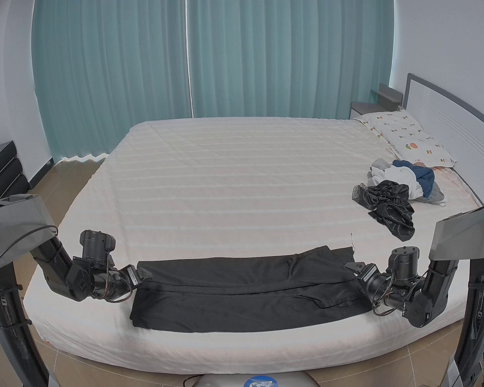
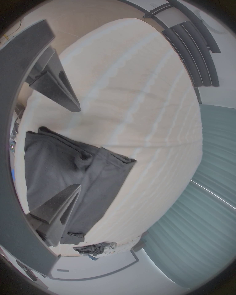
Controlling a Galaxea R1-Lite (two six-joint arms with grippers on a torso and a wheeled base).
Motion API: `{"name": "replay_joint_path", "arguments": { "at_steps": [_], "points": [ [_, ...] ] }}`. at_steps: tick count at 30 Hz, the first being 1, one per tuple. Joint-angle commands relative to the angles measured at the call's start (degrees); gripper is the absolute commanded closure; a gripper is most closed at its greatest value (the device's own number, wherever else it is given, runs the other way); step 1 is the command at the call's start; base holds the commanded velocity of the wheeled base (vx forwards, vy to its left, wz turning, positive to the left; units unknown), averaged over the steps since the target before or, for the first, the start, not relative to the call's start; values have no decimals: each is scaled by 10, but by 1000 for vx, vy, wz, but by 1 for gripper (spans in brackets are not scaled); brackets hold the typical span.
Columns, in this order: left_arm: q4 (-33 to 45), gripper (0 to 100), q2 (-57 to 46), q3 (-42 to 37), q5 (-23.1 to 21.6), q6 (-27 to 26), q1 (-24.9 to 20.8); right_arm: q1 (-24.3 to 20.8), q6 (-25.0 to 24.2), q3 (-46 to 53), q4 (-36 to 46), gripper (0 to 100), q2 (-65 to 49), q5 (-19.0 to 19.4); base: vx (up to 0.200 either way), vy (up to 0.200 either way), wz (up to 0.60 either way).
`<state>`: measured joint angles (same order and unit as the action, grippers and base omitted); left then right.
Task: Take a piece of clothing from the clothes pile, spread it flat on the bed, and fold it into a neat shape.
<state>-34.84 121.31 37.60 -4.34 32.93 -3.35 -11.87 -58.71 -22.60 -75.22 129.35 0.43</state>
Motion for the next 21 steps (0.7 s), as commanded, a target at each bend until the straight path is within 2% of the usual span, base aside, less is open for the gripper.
{"name": "replay_joint_path", "arguments": {
  "at_steps": [1, 14, 15, 21],
  "points": [
    [-5, 0, 44, 18, -1, 3, -29, 0, 0, 0, 0, 0, 4, 0, 0, 0, 0],
    [-21, 0, 91, 43, 2, 1, -31, -1, 0, -1, -1, 0, 8, 0, 0, 0, 0],
    [-21, 100, 92, 43, 4, 1, -31, -1, 0, -1, -1, 0, 8, 0, 0, 0, 0],
    [-21, 100, 90, 37, 21, 1, -26, -2, 1, -1, -1, 0, 8, -1, 0, 0, 0]
  ]
}}
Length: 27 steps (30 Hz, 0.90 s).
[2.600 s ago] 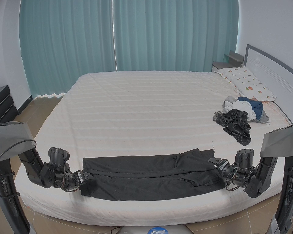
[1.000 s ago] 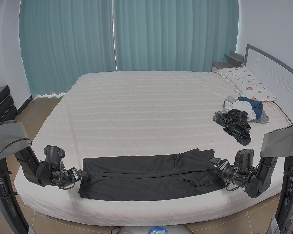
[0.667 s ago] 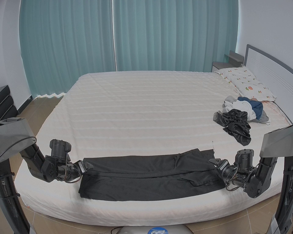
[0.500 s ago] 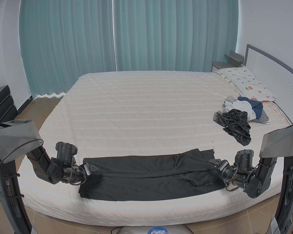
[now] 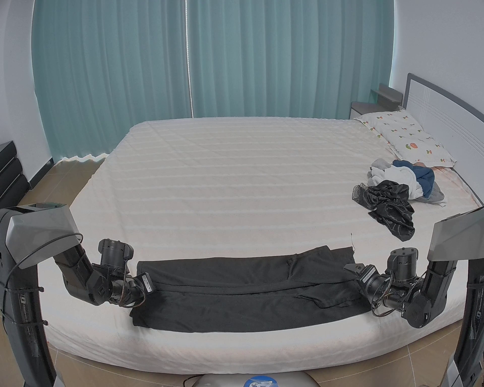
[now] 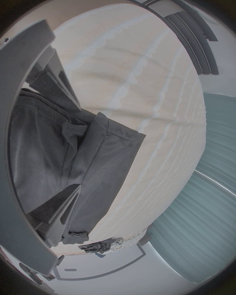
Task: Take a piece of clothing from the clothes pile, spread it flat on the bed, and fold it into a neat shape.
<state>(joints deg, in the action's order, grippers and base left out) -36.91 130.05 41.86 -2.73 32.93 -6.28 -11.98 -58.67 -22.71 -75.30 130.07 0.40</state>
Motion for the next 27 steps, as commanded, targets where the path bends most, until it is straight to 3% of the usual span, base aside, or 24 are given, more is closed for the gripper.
{"name": "replay_joint_path", "arguments": {
  "at_steps": [1, 11, 27],
  "points": [
    [0, 100, 3, -7, 5, 1, 4, -1, 1, 0, 0, 0, 1, -1, 0, 0, 0],
    [0, 100, 1, -20, 35, 3, 13, -1, 1, 1, 0, 0, 1, -1, 0, 0, 0],
    [-4, 100, -2, -19, 36, 3, 27, 5, 3, 8, -12, 0, -7, -2, 0, 0, 0]
  ]
}}
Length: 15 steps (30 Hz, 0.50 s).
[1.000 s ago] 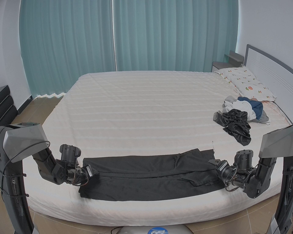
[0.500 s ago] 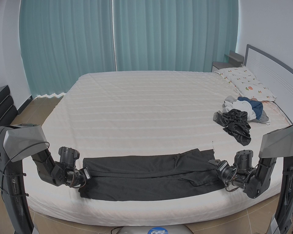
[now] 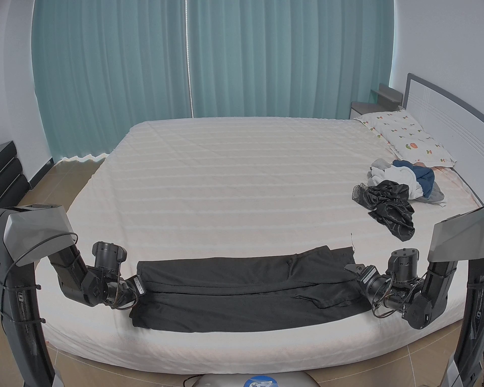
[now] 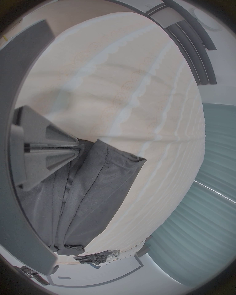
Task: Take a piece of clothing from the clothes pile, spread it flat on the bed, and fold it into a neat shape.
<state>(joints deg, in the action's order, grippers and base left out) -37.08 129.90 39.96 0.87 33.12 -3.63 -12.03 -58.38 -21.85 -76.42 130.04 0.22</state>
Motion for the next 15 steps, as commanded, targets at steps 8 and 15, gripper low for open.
{"name": "replay_joint_path", "arguments": {
  "at_steps": [8, 15],
  "points": [
    [-7, 0, 2, 6, 0, 18, 2, 40, 5, -2, 0, 0, -21, 1, 0, 0, 0],
    [-7, 0, -19, 6, -13, 58, 10, 17, 5, 20, 0, 0, -40, 9, 0, 0, 0]
  ]
}}
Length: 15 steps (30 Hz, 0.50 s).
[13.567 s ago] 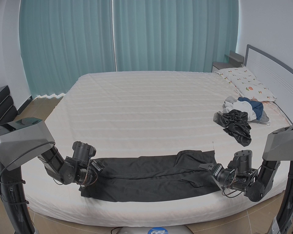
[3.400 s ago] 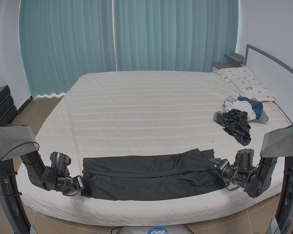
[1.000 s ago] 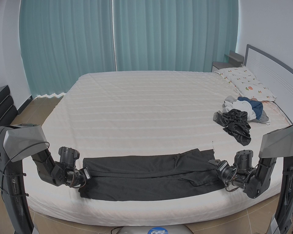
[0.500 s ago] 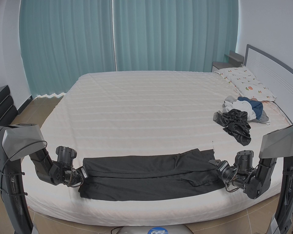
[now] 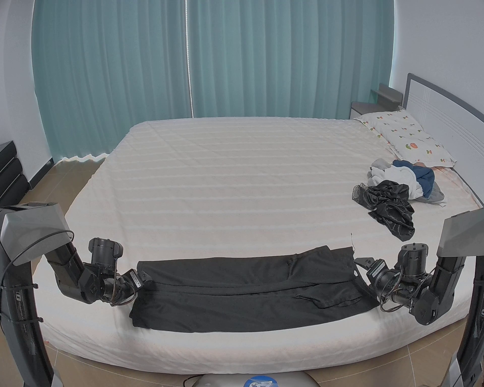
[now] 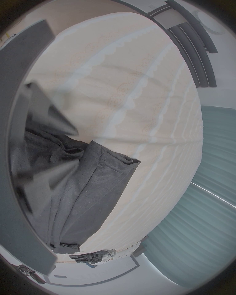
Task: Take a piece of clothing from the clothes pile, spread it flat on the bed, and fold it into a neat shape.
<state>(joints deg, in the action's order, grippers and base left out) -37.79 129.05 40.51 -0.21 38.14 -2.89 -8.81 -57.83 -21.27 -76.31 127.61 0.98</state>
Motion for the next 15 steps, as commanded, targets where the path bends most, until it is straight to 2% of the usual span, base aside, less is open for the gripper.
{"name": "replay_joint_path", "arguments": {
  "at_steps": [1, 6, 15],
  "points": [
    [0, 0, -13, 0, -15, 17, 3, -37, -1, 33, -1, 0, -24, 3, 0, 0, 0],
    [6, 0, -28, 1, -70, 38, 17, -68, 1, 51, 15, 0, 0, 3, 0, 0, 0],
    [6, 0, -25, 1, -80, 42, 19, -64, 0, 32, 26, 0, 24, 15, 0, 0, 0]
  ]
}}
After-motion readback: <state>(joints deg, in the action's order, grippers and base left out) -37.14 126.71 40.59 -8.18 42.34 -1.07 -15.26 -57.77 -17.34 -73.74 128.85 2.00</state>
